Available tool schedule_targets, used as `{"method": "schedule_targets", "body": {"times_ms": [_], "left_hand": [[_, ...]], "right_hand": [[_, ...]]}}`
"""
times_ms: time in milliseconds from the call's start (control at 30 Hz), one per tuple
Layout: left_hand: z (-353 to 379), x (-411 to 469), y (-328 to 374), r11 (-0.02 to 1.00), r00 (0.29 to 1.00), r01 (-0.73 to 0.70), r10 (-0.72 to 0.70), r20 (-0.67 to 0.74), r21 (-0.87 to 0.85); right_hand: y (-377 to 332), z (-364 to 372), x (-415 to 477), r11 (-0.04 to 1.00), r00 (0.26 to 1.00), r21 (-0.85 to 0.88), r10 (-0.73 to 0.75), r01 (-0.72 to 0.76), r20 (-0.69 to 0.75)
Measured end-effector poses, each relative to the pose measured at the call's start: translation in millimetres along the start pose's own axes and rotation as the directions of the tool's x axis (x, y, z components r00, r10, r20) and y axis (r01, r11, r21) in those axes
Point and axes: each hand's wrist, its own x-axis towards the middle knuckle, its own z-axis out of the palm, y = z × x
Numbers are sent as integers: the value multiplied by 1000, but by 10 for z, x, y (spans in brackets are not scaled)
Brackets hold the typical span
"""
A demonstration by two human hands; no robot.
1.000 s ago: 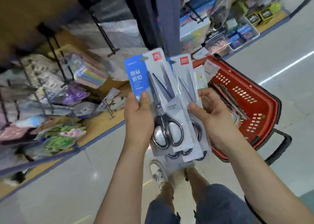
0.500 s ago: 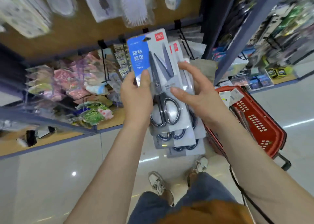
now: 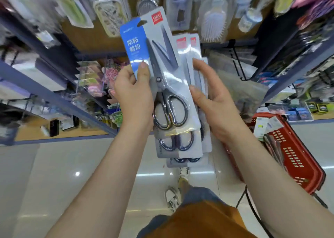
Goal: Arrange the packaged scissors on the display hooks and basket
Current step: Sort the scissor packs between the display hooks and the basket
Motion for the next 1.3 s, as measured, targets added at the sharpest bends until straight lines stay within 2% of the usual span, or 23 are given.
{"method": "schedule_targets", "body": {"times_ms": [67, 167, 300, 433, 600, 767, 867, 1033, 1167, 1200, 1233, 1300], "left_hand": [[18, 116, 123, 999, 1000, -26, 26, 1, -19], [128, 231, 315, 996, 995, -88, 88, 48, -20], [259, 413, 669, 969, 967, -246, 247, 65, -20], [299, 682, 1108, 924, 930, -347, 361, 69, -161], [272, 1129, 1582, 832, 811, -516, 551, 195, -204], [388, 1337, 1897, 833, 749, -499, 553, 364, -238], [524, 1330, 1923, 872, 765, -425, 489, 420, -243], [591, 1485, 2113, 901, 801, -314, 421, 426, -300], [793, 1791, 2683, 929, 795, -118, 300, 528, -349], [855, 1808, 2826, 937, 789, -116, 289, 541, -330], [920, 1802, 2942, 936, 780, -172, 321, 537, -308], [1031, 1755, 3149, 887, 728, -374, 461, 508, -269]], "right_hand": [[-85, 34, 130, 999, 998, 5, -54, 54, 33], [-289, 0, 351, 981, 986, -113, -153, 160, 69], [-614, -93, 619, 938, 957, -192, -275, 288, 93], [-876, -218, 879, 914, 949, -267, -316, 304, 0], [-1247, -218, 1183, 916, 913, -276, -352, 290, -209], [-1641, -60, 1452, 895, 881, -299, -406, 331, -243], [-1775, 51, 1586, 892, 886, -231, -432, 390, -172], [-1826, 69, 1779, 866, 886, -303, -448, 397, -120], [-1952, 12, 1852, 860, 879, -288, -465, 421, -103], [-1993, 4, 1871, 860, 871, -270, -476, 432, -121], [-2038, -8, 1895, 859, 860, -254, -488, 444, -146], [-2126, -50, 1969, 846, 832, -244, -522, 475, -189]]}}
